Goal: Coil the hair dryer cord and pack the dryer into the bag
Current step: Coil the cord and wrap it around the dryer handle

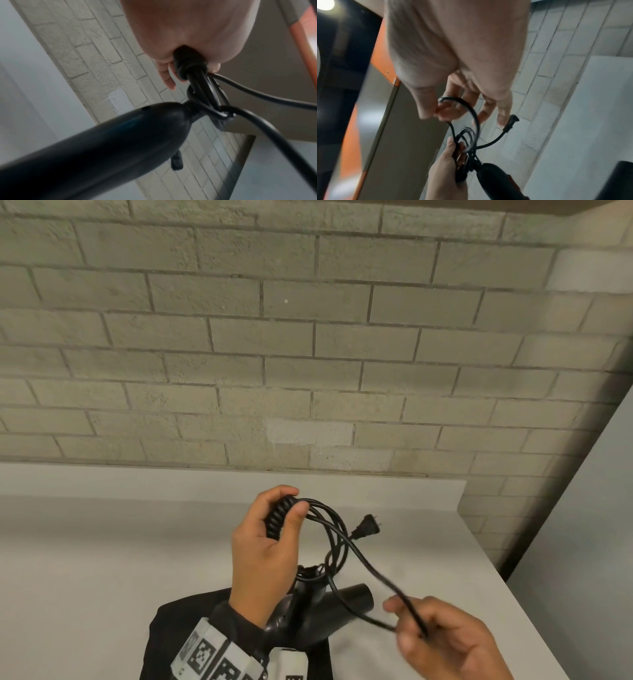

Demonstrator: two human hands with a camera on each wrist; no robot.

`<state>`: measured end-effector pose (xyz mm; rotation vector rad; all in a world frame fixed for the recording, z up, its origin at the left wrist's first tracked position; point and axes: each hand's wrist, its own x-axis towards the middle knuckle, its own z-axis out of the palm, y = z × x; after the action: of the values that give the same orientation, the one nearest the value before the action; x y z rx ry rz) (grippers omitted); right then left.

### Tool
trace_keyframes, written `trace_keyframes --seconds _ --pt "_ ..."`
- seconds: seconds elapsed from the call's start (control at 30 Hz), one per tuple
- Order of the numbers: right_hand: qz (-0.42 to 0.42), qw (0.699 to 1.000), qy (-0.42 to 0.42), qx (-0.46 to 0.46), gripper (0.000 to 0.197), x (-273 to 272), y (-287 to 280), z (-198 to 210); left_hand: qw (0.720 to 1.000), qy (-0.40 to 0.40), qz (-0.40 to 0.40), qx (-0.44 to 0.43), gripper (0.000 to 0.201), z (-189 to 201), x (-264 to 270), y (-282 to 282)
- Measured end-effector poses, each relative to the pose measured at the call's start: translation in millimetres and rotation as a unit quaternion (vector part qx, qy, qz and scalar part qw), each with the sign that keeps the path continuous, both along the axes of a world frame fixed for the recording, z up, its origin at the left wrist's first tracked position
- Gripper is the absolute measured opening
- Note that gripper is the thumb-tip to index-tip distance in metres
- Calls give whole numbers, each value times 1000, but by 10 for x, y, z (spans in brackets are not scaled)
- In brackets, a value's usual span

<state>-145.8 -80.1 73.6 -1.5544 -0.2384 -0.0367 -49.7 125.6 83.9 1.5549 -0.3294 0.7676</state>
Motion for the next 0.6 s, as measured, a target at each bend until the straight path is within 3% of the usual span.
trace_keyframes --seconds 0.07,0.1,0.13,0.2,0.3,0.37,0.4,0.43,0.5,0.6 --pt "27 988 -9 154 49 28 -47 -201 1000 -1 4 -6 17 8 17 40" --pt "84 958 -44 269 41 16 -14 -225 1000 -4 -1 1 17 15 9 37" --pt "25 940 -25 340 33 16 -31 -127 1000 -7 -7 9 17 17 -7 27" --pt "19 886 35 463 43 66 -109 -138 1000 -18 -12 23 15 6 -33 1" --pt "46 882 33 467 54 136 -173 -73 998 -44 -17 36 20 -12 -49 -17" --pt "-6 902 55 429 43 135 -112 179 997 -54 -29 40 19 -5 -49 -21" --pt "23 910 44 413 32 171 -93 272 997 -58 -36 43 19 -1 -52 -22" --pt "41 907 67 415 33 159 -98 318 996 -62 -41 47 19 4 -50 -24" --pt "-55 933 86 346 51 80 -96 510 996 -64 -45 51 20 3 -45 -21" --pt "-52 942 96 317 64 73 -157 663 996 -60 -44 51 19 -6 -38 -12"
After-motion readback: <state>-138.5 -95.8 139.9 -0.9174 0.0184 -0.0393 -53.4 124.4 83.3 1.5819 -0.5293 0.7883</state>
